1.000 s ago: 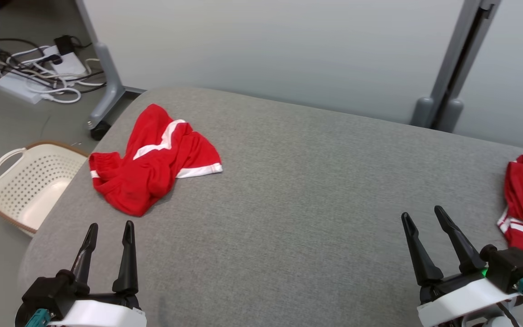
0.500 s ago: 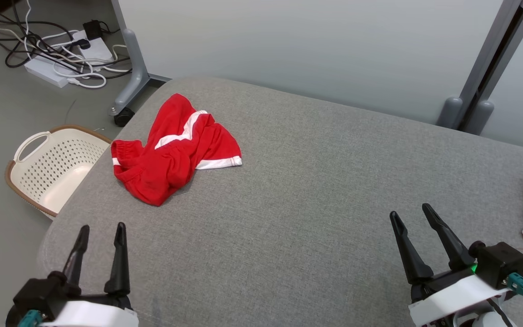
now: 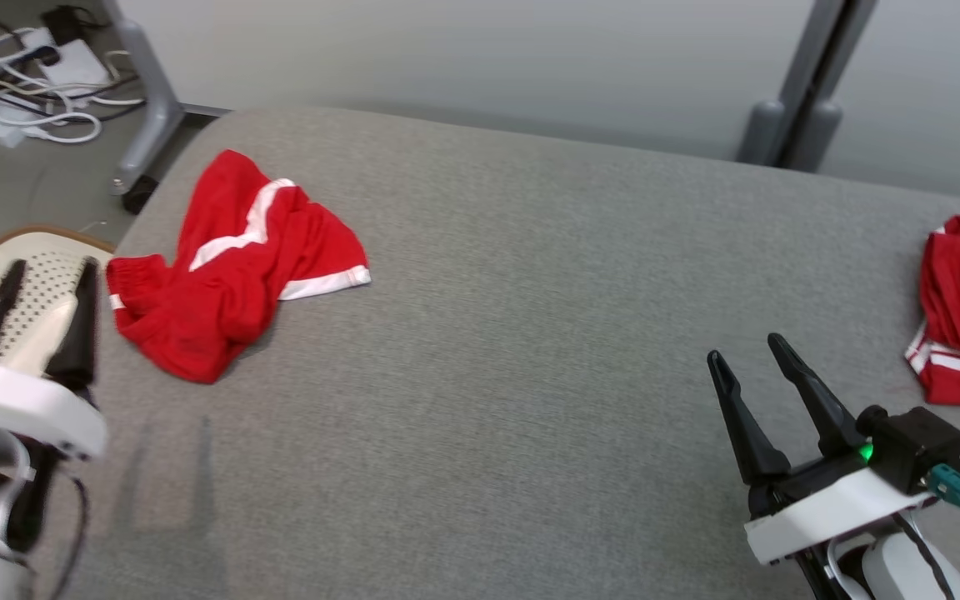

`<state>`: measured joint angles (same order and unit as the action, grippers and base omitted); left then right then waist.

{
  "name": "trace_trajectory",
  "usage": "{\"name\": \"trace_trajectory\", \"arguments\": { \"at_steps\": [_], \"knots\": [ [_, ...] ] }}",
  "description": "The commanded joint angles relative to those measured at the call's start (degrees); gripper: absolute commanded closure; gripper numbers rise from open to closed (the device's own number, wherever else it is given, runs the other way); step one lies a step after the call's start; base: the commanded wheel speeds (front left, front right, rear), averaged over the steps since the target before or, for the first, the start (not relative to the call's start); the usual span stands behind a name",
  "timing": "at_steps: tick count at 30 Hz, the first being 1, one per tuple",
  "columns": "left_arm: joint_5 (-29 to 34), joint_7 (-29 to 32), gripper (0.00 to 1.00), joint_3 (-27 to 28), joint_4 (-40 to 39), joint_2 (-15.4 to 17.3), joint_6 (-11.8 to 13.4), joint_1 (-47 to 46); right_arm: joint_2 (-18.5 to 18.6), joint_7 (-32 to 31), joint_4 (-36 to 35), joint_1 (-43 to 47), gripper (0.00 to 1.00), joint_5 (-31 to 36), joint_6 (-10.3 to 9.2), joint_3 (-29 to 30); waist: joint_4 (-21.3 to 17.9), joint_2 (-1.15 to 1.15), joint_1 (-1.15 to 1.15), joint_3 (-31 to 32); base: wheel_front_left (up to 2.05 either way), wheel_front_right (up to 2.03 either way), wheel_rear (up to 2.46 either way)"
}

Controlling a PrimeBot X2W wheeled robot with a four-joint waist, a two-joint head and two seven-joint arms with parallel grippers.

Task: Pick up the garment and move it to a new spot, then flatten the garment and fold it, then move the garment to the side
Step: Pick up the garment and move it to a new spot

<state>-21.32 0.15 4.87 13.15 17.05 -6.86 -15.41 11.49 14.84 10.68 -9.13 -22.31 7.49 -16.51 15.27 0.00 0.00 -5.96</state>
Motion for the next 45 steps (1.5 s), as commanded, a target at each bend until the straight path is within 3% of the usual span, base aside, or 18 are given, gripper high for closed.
{"name": "trace_trajectory", "arguments": {
  "at_steps": [1, 16, 25, 34, 39, 40, 45],
  "knots": [
    [-2.32, 2.99, 0.0, 0.85, 2.57, 2.02, -0.24, -3.21, 0.69, 0.32, -0.03, -1.39, 0.0, -0.15, 0.03, 0.17, -3.69, 0.0, 0.0, -3.19, 0.0, 0.0, 0.0],
    [-19.72, 29.77, 0.0, 0.03, 23.24, 14.33, -0.63, -19.67, 0.94, 0.32, -0.85, -7.22, 0.0, 0.08, 0.03, -0.78, -15.29, 0.0, 0.0, -11.52, 0.0, 0.0, 0.0],
    [-24.49, 37.21, 0.0, -3.87, 32.08, 17.77, -0.64, -22.6, 0.67, 0.32, -0.81, -8.07, 0.0, -0.2, 0.03, -0.56, -18.87, 0.0, 0.0, -13.3, 0.0, 0.0, 0.0],
    [-29.72, 44.16, 0.0, -7.95, 36.94, 18.92, -0.65, -22.33, 0.37, 0.32, -0.85, -8.52, 0.0, -0.24, 0.03, -0.37, -20.18, 0.0, 0.0, -14.21, 0.0, 0.0, 0.0],
    [-30.8, 42.93, 0.91, -9.65, 36.3, 19.72, -0.65, -22.84, 0.12, 0.32, -0.4, -8.33, 0.0, 0.03, 0.03, 0.0, -19.93, 0.0, 0.0, -13.88, 0.0, 0.0, 0.0],
    [-30.89, 42.65, 1.0, -10.0, 36.2, 19.72, -0.65, -22.88, 0.04, 0.32, -0.24, -8.28, 0.0, 0.04, 0.03, -0.01, -19.85, 0.0, 0.0, -13.65, 0.0, 0.0, 0.0],
    [-31.16, 40.42, 1.0, -12.88, 32.87, 20.95, -0.65, -22.53, -0.08, 0.32, 0.08, -7.88, 0.0, -0.02, 0.03, 0.0, -19.36, 0.0, 0.0, -11.92, 0.0, 0.0, 0.0]
  ]
}}
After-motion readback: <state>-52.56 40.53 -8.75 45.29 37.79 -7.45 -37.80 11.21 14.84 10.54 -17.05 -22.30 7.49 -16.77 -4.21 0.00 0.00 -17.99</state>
